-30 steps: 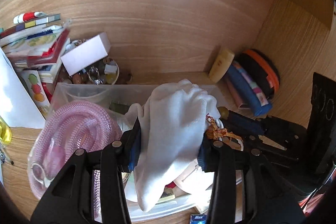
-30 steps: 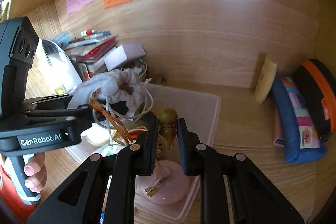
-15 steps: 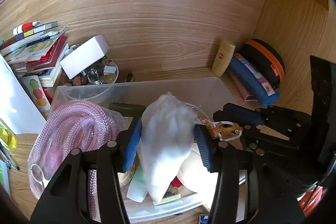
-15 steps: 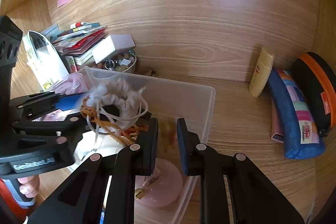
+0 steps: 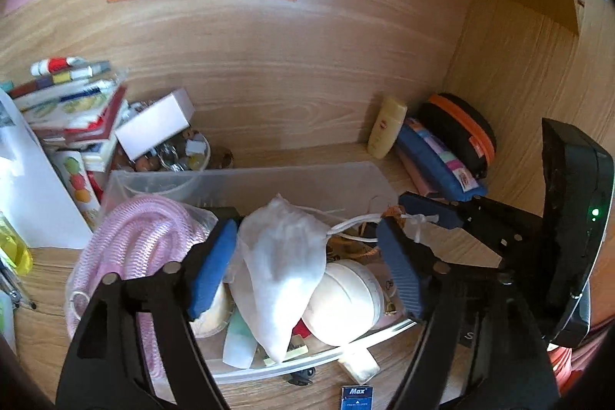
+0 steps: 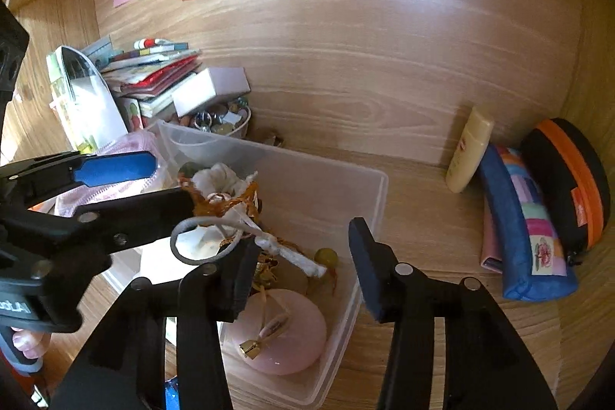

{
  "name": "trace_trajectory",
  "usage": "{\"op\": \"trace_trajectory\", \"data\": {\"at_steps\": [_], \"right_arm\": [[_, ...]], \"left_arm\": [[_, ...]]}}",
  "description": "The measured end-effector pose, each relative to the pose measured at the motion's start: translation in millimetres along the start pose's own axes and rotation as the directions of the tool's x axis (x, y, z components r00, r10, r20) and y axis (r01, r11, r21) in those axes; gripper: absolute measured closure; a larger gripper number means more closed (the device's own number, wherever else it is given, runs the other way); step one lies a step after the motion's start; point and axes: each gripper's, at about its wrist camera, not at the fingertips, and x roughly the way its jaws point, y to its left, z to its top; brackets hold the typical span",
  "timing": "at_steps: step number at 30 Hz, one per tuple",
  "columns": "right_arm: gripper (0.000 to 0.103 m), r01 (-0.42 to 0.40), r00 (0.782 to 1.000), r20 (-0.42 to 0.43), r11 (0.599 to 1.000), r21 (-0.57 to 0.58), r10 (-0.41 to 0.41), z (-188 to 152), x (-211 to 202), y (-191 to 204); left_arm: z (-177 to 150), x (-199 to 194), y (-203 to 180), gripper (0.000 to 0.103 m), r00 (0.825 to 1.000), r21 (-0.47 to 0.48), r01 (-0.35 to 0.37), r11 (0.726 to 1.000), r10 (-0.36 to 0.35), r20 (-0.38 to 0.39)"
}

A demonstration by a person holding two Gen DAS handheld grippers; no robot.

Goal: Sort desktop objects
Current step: 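Release the pouch into the bin while the right gripper releases the bead charm there, then withdraw both grippers toward the small seashell and brass tag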

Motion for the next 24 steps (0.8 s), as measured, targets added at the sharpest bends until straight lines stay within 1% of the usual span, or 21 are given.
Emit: {"op": "trace_trajectory", "data": {"at_steps": [2,3,4,5,7,8,9,10,13,15,18,19,24], "right_arm": [[0.050,0.004,1.000,0.014,1.000,0.008,-0.004,0.8,-3.5,-0.9],[0.043,0.008,1.000,0.019,1.000,0.012,-0.008,1.8,-4.2,-0.6],[0.038,0.014,1.000,0.028,1.000,0.017,-0.014,2.2,-5.9,-1.3],[0.036,0.019,0.999,0.039,1.000,0.021,-0.020,2.6,-8.1,-1.7],[0.030,0.021,0.998,0.052,0.999,0.024,-0.022,3.1,-11.6,-2.4],[0.028,0.022,0.998,0.057,0.999,0.028,-0.023,3.4,-13.5,-2.5],[0.020,0.022,0.998,0.059,0.999,0.030,-0.023,3.7,-14.0,-2.9],[0.015,0.022,0.998,0.059,0.999,0.033,-0.024,3.7,-15.0,-3.1],[0.015,0.007,0.998,0.061,0.999,0.034,-0.009,4.3,-18.1,-3.1],[0.014,-0.002,0.998,0.068,0.999,0.032,0.000,5.0,-21.2,-3.0],[0.002,0.031,0.996,0.084,0.999,0.023,-0.033,4.8,-26.5,-0.8],[0.002,0.047,0.995,0.091,0.999,0.018,-0.049,4.3,-28.6,0.3],[0.002,0.058,0.993,0.107,0.998,-0.019,-0.056,1.1,-43.5,6.0]], "left_arm": [[1.1,-4.8,-1.6,0.022,1.000,0.000,-0.005,1.000,0.005,0.018],[1.6,-7.2,-2.2,0.020,1.000,0.000,-0.005,1.000,0.005,0.026],[2.0,-11.2,-3.2,0.018,0.999,0.003,-0.007,1.000,0.006,0.039],[2.3,-13.3,-4.1,0.016,0.999,0.008,-0.010,1.000,0.010,0.047],[2.7,-20.3,-5.8,0.008,0.997,0.015,-0.030,0.999,0.029,0.073],[3.2,-23.5,-6.4,0.007,0.996,0.017,-0.034,0.999,0.033,0.081],[3.5,-26.1,-7.1,0.006,0.996,0.020,-0.034,0.999,0.032,0.085],[3.9,-28.2,-7.6,0.006,0.996,0.021,-0.033,0.999,0.031,0.087],[5.0,-33.6,-8.8,0.005,0.995,0.017,-0.033,0.999,0.031,0.096],[5.8,-39.1,-10.8,0.005,0.993,0.024,-0.046,0.999,0.043,0.113],[5.0,-49.3,-13.5,0.004,0.985,0.036,-0.094,0.995,0.087,0.148],[4.1,-52.7,-13.4,0.003,0.984,0.039,-0.101,0.994,0.094,0.153],[-3.5,-67.9,-3.9,0.003,0.976,0.025,-0.153,0.988,0.147,0.158]]}}
